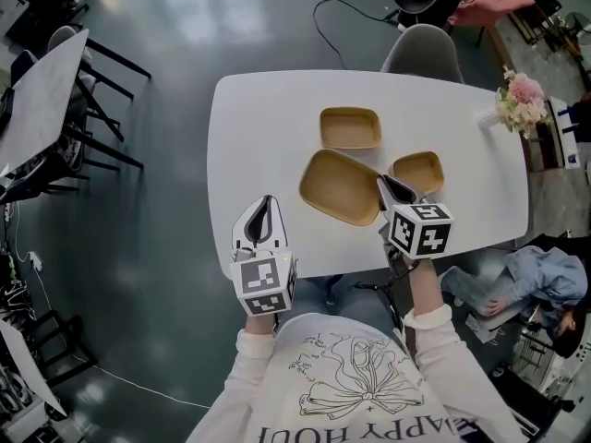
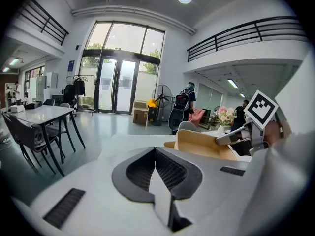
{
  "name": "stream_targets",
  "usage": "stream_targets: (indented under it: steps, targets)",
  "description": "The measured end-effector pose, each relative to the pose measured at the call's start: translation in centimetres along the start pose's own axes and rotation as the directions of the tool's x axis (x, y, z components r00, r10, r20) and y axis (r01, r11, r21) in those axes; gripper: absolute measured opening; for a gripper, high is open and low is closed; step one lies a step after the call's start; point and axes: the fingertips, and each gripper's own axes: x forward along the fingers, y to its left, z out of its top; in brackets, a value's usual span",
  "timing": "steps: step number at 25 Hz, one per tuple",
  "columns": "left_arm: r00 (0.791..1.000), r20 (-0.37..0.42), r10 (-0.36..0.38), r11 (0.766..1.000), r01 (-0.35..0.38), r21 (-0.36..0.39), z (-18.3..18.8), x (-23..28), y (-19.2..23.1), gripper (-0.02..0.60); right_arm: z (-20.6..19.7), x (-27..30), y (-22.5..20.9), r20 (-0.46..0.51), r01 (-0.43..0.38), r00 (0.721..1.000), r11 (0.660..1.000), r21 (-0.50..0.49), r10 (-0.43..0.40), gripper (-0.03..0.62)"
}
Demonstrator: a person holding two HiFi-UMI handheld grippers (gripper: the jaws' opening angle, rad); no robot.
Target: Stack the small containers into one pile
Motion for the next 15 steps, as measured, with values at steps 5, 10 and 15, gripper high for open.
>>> stream_targets:
  steps: [5, 10, 15]
  targets:
    - [1.0, 0.017, -0.017, 1.0, 0.017, 0.003, 1.6, 1.0, -1.7, 0.008, 3.6, -0.2, -2.4, 0.013, -0.016, 1.0, 0.999, -0.031, 0.017, 0.04]
    - [0.999, 0.034, -0.002, 1.0, 0.002, -0.006, 3.4, 2.5, -3.6, 0.008, 6.9, 0.7, -4.7, 0.011, -0.074, 0.997, 0.996, -0.05, 0.075, 0.04]
    - [0.998, 0.04, 0.044, 0.999, -0.043, -0.028, 4.8, 4.6, -4.9, 0.008, 9.3, 3.1, -6.3, -0.032, -0.147, 0.989, 0.983, -0.108, 0.145, 0.04]
